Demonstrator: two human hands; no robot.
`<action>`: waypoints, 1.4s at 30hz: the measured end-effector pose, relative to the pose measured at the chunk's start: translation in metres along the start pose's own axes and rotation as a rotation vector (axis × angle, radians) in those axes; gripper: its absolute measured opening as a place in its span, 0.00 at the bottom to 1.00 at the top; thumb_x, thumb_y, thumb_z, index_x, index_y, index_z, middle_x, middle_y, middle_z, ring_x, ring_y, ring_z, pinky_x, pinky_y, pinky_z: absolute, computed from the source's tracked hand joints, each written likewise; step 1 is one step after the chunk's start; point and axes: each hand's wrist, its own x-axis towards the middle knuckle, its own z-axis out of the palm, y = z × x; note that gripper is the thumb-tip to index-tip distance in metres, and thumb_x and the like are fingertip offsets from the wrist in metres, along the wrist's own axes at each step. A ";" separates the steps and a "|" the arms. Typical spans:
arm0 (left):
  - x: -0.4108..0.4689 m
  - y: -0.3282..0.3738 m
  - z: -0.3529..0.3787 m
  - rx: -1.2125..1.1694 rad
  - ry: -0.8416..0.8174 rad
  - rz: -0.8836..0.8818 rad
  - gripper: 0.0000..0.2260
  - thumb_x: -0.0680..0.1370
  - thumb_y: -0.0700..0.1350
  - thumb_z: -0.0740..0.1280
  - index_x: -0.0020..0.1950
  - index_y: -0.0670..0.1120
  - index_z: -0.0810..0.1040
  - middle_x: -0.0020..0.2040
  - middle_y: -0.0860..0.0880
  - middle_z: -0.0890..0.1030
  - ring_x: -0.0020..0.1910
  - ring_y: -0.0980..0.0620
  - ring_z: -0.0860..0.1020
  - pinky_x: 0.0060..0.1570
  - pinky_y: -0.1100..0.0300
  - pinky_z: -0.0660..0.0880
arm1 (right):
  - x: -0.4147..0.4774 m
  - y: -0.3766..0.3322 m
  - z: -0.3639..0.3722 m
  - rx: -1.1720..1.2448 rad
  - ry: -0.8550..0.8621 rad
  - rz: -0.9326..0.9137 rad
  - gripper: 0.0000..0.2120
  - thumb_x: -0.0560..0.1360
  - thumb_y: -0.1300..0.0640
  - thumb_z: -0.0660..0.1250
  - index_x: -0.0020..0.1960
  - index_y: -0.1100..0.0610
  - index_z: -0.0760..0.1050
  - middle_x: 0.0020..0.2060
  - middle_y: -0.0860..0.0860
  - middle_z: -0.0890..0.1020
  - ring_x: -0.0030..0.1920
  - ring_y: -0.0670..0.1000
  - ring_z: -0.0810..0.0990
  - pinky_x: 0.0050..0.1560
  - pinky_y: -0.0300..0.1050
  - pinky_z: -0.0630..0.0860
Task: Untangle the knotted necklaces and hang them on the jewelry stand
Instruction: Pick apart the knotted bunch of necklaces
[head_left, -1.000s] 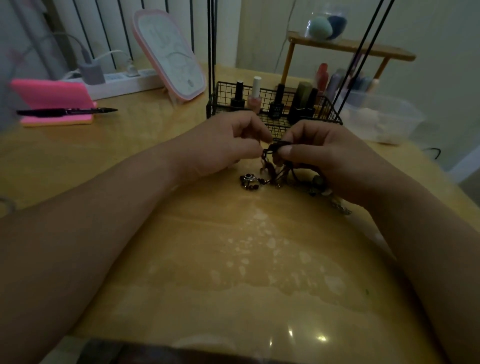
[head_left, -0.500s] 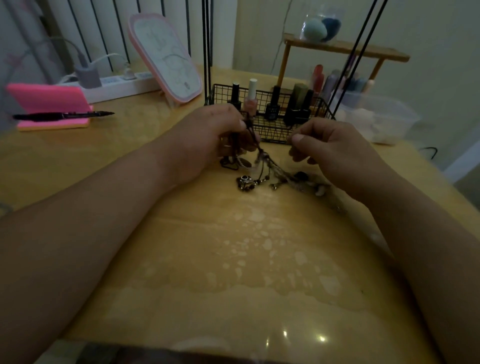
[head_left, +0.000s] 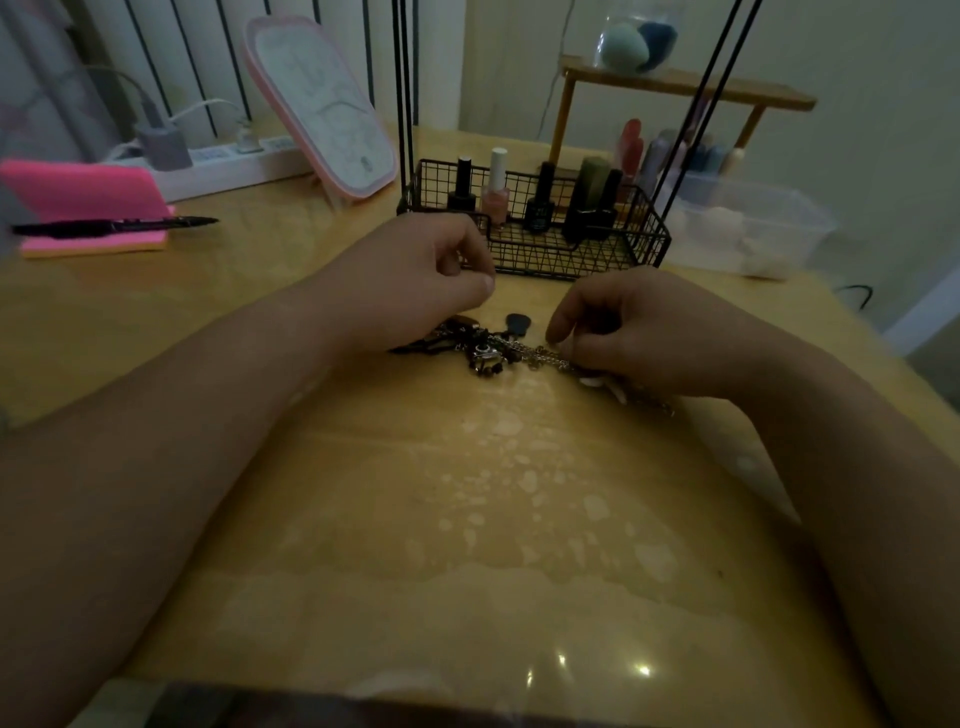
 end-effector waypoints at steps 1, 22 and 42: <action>0.000 0.000 -0.001 0.061 -0.050 0.006 0.04 0.81 0.49 0.70 0.55 0.54 0.82 0.47 0.54 0.82 0.44 0.58 0.78 0.43 0.61 0.73 | 0.001 0.000 0.002 0.002 0.018 -0.003 0.05 0.80 0.53 0.71 0.54 0.43 0.80 0.42 0.44 0.84 0.39 0.38 0.82 0.40 0.37 0.76; -0.001 0.002 -0.005 -0.212 -0.171 0.011 0.05 0.81 0.39 0.70 0.52 0.49 0.81 0.47 0.48 0.85 0.46 0.55 0.82 0.47 0.60 0.79 | 0.015 -0.009 0.023 -0.162 0.082 -0.178 0.09 0.82 0.52 0.67 0.60 0.39 0.75 0.55 0.44 0.72 0.54 0.44 0.74 0.51 0.40 0.74; 0.002 0.000 -0.004 -0.572 -0.233 -0.028 0.06 0.76 0.47 0.74 0.47 0.48 0.79 0.42 0.46 0.79 0.41 0.50 0.76 0.41 0.57 0.73 | 0.011 -0.014 0.017 0.956 0.214 -0.092 0.08 0.85 0.60 0.59 0.51 0.59 0.76 0.45 0.56 0.86 0.49 0.55 0.86 0.55 0.54 0.80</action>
